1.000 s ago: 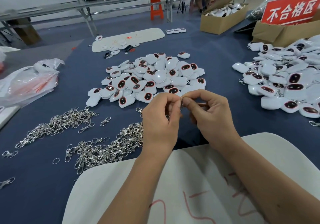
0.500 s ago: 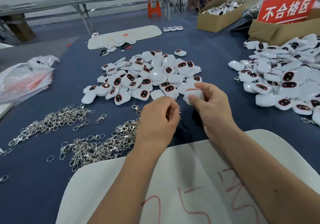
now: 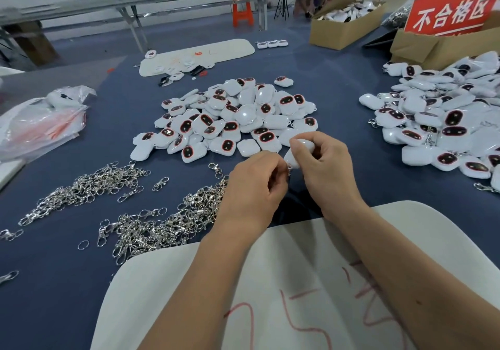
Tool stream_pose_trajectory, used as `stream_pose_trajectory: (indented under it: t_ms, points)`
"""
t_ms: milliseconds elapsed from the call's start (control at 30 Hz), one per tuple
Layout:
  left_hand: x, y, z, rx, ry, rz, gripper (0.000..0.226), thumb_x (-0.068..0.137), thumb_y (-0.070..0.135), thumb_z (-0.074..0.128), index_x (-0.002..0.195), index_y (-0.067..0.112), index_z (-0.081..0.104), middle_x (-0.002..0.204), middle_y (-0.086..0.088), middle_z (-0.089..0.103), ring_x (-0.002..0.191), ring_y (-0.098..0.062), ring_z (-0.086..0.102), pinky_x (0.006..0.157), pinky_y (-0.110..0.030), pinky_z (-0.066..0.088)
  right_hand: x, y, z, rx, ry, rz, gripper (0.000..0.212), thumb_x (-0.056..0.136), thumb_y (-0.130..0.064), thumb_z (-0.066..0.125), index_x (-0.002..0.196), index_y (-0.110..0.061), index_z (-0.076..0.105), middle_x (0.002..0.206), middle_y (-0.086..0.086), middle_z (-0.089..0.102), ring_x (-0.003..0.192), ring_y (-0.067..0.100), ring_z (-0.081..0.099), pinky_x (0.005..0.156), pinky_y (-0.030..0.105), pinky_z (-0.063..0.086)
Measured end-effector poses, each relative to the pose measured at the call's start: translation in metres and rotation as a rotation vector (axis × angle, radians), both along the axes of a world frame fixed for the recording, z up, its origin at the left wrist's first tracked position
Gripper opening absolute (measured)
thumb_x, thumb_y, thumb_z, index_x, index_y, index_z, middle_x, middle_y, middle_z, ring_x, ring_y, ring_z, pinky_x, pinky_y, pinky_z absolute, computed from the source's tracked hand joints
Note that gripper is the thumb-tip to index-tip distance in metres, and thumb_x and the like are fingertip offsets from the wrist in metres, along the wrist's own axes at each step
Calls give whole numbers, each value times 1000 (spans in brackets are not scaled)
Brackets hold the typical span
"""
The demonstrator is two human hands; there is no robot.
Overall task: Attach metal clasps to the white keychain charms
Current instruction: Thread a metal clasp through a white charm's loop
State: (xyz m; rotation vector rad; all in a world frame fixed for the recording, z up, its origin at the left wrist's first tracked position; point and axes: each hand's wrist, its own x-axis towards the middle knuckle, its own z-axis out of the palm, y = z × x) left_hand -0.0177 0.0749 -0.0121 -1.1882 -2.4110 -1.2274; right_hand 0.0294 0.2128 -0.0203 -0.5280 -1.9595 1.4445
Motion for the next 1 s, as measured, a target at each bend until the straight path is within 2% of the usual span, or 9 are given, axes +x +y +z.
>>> stream_pose_trajectory:
  t_ms: [67,167,267,467,567,767,900,1000]
  points:
    - [2,0,1,-14,3,-8,12,85,3,64,82,14,63,76,10,58,69,-11,48,66,-38,46,0,0,1,14,-9,19,14,99,-24,64,90,-23,75,76,11,66,64,10,51,63,28,48]
    - [3,1,1,-24,-16,-4,11,85,2,64,82,13,64,77,7,60,69,-12,50,67,-41,47,1,0,0,31,-16,13,14,98,-22,65,91,-22,76,72,-6,68,65,3,55,66,22,46]
    - [5,1,1,-16,-57,16,11,84,2,64,81,13,64,76,6,61,67,-11,49,67,-41,48,2,-1,1,52,-19,2,14,96,-21,64,88,-23,75,72,-10,68,67,2,56,67,20,46]
    - [5,2,-1,-12,-109,74,10,85,5,64,82,14,66,76,4,64,67,-15,56,67,-43,50,4,-6,3,130,3,-48,13,95,-18,64,84,-21,71,65,-23,63,62,0,56,59,9,40]
    - [4,3,-2,1,-164,103,9,87,7,66,82,14,68,74,4,66,66,-15,58,66,-40,51,5,-9,4,174,29,-62,12,94,-15,64,84,-18,68,62,-21,59,59,1,55,56,8,38]
    - [-1,3,-5,-16,-235,143,14,92,13,68,79,20,66,67,6,65,63,-13,58,61,-30,49,7,-16,5,284,117,-64,11,95,-14,66,87,-14,60,63,-2,62,57,12,55,50,11,39]
    - [-2,2,-5,-26,-235,129,17,93,15,68,78,22,64,65,7,64,59,-11,58,60,-32,50,7,-16,4,327,142,-48,17,95,-15,68,85,-19,54,56,-10,54,50,8,51,48,9,34]
    - [-1,2,-5,-10,-194,115,16,93,16,67,79,22,64,67,8,62,61,-11,56,58,-28,47,8,-16,5,291,160,-61,17,94,-15,68,85,-20,55,62,-13,59,52,8,53,50,8,35]
